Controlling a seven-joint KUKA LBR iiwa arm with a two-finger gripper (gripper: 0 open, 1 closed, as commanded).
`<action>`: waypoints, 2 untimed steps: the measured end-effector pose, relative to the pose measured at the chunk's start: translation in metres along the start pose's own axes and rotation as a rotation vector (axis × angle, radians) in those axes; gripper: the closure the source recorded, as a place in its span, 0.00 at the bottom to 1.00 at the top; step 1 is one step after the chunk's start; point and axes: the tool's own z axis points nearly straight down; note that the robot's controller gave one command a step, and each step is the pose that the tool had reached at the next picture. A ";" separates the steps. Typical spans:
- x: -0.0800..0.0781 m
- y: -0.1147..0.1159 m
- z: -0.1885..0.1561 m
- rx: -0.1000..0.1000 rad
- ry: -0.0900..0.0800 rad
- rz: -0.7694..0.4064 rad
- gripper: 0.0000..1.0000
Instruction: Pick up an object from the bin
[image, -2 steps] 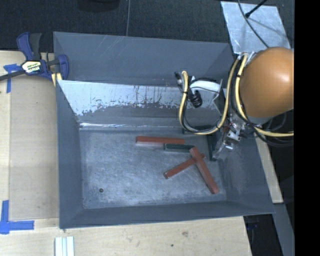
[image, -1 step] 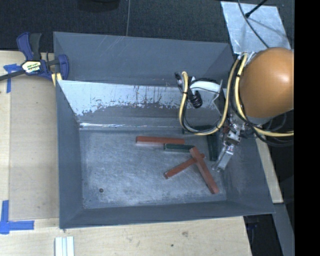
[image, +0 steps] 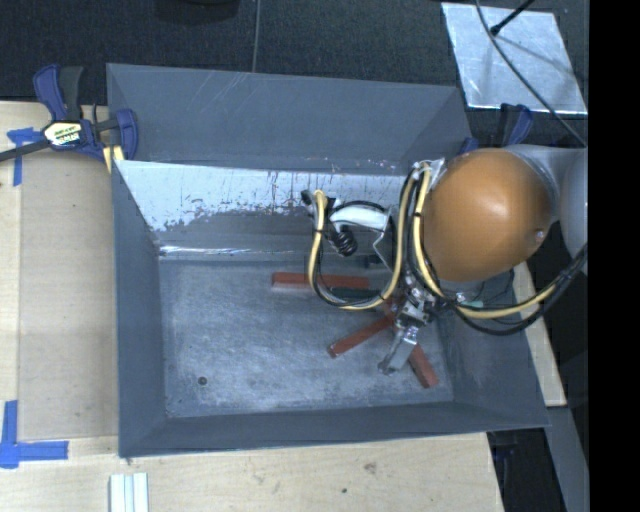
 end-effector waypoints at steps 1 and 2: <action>0.028 -0.017 0.067 -0.002 0.015 -0.228 0.00; 0.027 -0.018 0.067 -0.001 0.012 -0.227 1.00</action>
Offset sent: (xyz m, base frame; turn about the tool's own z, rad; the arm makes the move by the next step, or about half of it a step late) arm 0.0296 0.0046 -0.0702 -0.2328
